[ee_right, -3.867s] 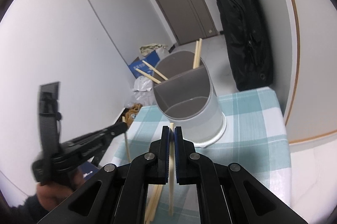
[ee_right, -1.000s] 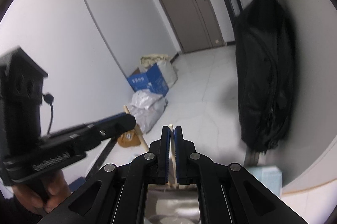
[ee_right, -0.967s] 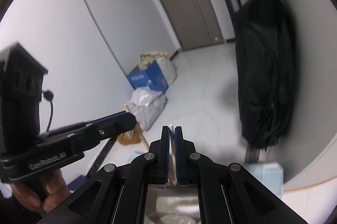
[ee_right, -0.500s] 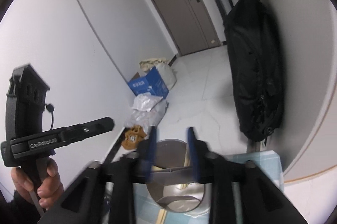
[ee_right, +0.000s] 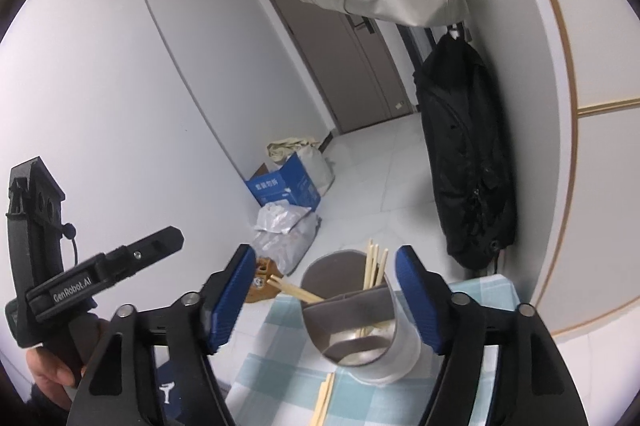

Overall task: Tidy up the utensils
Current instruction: 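Open both grippers and withdraw from the holder, then lower both grippers toward the remaining chopsticks on the cloth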

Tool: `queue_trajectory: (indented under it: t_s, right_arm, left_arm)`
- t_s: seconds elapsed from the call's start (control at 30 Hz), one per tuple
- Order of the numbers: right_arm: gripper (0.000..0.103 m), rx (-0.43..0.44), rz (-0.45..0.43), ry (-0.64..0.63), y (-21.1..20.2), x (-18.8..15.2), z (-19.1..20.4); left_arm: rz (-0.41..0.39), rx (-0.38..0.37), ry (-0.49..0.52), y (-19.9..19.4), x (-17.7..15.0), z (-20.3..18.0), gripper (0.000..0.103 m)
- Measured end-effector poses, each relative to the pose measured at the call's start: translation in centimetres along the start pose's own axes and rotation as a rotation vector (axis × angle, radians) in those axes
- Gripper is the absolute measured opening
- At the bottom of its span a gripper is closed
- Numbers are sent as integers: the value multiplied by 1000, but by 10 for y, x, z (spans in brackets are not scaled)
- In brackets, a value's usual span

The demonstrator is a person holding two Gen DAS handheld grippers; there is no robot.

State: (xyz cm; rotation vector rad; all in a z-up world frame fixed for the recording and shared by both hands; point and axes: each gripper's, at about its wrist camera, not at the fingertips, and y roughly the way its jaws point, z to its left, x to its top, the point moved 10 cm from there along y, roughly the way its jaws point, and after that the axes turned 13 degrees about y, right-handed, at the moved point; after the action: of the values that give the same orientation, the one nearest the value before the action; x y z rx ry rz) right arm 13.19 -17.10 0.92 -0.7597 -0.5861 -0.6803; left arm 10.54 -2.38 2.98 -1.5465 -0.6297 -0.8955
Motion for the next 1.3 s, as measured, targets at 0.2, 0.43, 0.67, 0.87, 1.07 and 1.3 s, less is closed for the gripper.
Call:
queue_trajectory:
  t_s: [0.2, 0.43, 0.67, 0.87, 1.07, 1.3]
  right_arm:
    - [82, 4, -15, -17, -20, -14, 9]
    - [90, -20, -16, -33, -27, -40, 8]
    - [93, -42, 18, -43, -22, -72, 0]
    - [95, -72, 56, -77, -9, -103, -6]
    - [95, -84, 150, -95, 11, -131, -13]
    - [94, -125, 235, -97, 35, -157, -30]
  left_arm:
    - [-2, 36, 3, -15, -17, 1, 77]
    - [-11, 66, 1, -22, -40, 3, 77]
    - [-18, 92, 16, -17, -64, 6, 78]
    - [4, 100, 3, -6, -89, 14, 79]
    - [47, 103, -37, 17, -114, 27, 79]
    - [87, 110, -56, 34, -135, 39, 79]
